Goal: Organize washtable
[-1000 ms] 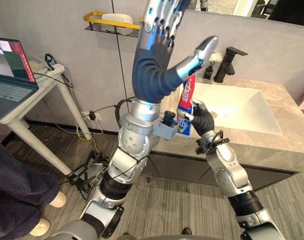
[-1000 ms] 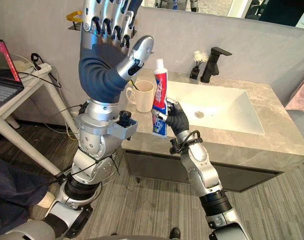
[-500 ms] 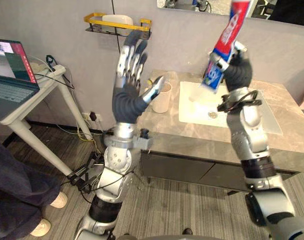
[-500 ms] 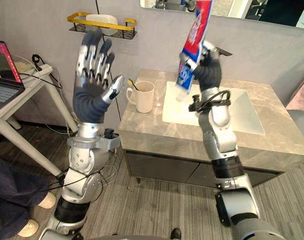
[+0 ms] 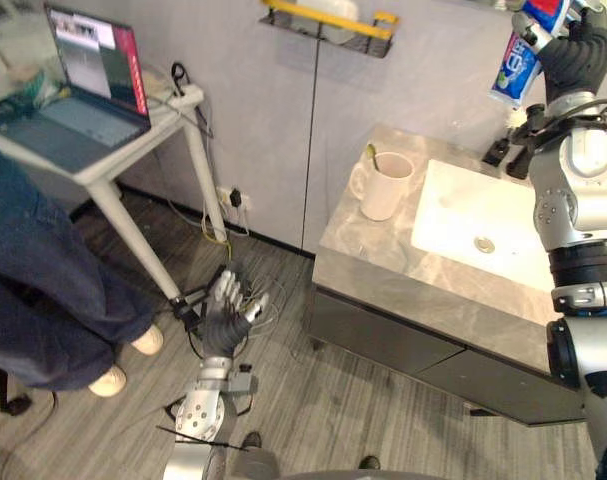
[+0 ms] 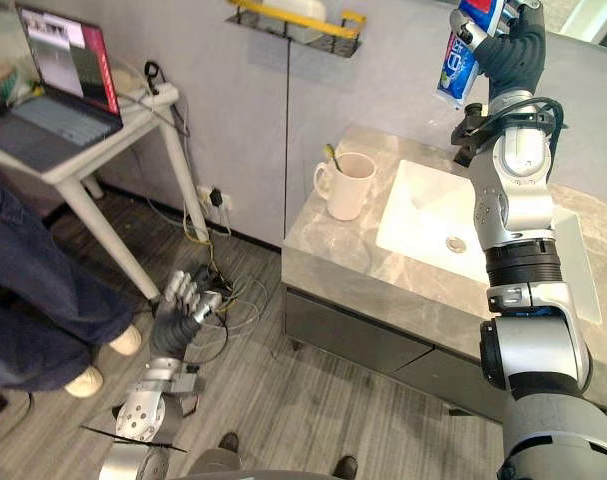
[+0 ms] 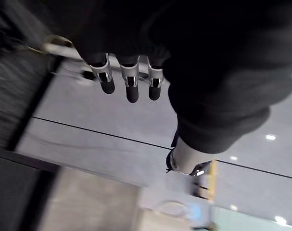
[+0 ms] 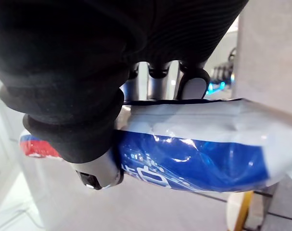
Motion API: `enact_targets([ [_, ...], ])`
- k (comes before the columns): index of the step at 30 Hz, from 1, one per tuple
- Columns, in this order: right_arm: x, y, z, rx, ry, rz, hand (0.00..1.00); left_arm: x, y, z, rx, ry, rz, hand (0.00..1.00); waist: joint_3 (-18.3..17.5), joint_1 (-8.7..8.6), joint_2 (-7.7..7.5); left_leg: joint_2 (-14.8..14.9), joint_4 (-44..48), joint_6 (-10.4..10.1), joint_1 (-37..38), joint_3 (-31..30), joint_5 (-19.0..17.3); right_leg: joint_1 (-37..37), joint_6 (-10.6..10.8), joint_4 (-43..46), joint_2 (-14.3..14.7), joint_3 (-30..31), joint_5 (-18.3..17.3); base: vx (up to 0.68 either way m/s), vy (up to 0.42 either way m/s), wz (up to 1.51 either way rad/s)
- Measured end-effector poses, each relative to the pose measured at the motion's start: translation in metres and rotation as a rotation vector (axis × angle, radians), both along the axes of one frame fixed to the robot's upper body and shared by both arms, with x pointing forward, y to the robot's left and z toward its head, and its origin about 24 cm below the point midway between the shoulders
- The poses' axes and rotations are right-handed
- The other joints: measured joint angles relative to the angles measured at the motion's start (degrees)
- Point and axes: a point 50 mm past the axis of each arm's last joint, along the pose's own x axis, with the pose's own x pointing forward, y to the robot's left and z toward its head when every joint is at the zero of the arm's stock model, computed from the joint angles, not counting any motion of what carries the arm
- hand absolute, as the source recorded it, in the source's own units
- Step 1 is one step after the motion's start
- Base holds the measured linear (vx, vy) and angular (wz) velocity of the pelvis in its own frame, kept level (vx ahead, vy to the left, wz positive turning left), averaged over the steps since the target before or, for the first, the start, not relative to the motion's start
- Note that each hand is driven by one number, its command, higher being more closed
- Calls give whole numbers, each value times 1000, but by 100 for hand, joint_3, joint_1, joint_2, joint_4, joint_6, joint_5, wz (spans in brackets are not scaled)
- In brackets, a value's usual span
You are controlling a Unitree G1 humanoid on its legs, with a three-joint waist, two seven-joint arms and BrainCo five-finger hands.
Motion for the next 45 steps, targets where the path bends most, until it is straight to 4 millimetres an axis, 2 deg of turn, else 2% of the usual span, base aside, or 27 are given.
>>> enact_targets([
  [2,-1,-5,5,15,-8,-7,100,-7,6,-17,34,83,-5,0,162,16,-117,-9,38,-8,-163,-114,5,-50,0,2,-3,-138,0,-43,-23,35],
  [4,-5,-14,9,29,-19,-35,100,-15,12,-37,101,178,-43,0,351,146,-225,-18,42,-19,-289,-202,31,-112,-2,5,-8,-239,2,-15,-4,22],
  [10,-13,-18,17,44,-77,-39,100,-35,20,-69,206,339,-55,0,504,162,-280,-54,165,-25,-575,-424,36,-207,-1,20,-13,-452,2,15,-1,19],
  [14,-22,-16,10,42,-113,-36,100,-42,18,-84,237,415,-54,0,536,144,-311,-55,162,-24,-658,-431,36,-290,2,40,-17,-463,-1,0,0,0],
  [19,-28,-22,-6,45,-101,-47,100,-39,20,-88,239,432,-9,0,652,130,-343,-49,146,-24,-716,-435,37,-370,40,76,-17,-460,-58,-17,-8,0],
  [25,-47,-28,-10,51,-164,-57,100,-38,28,-91,231,450,66,0,756,113,-429,-46,122,-25,-792,-421,97,-524,39,178,-33,-405,-71,-8,-4,-2],
  [32,-55,-22,-7,84,-238,-74,100,-35,32,-91,229,449,94,0,831,-1,-524,-40,123,-34,-879,-385,113,-686,34,224,-35,-344,-68,-13,-5,-5],
  [40,-56,-19,-9,113,-262,-163,100,-32,35,-90,230,440,128,0,924,51,-528,-30,130,-37,-998,-341,117,-833,10,224,-27,-251,-49,-3,-6,-4],
  [45,-61,-12,6,63,-326,-202,100,-31,35,-89,227,429,147,0,995,63,-483,-34,136,-37,-1051,-403,117,-841,10,223,-26,-318,-49,4,-9,6],
])
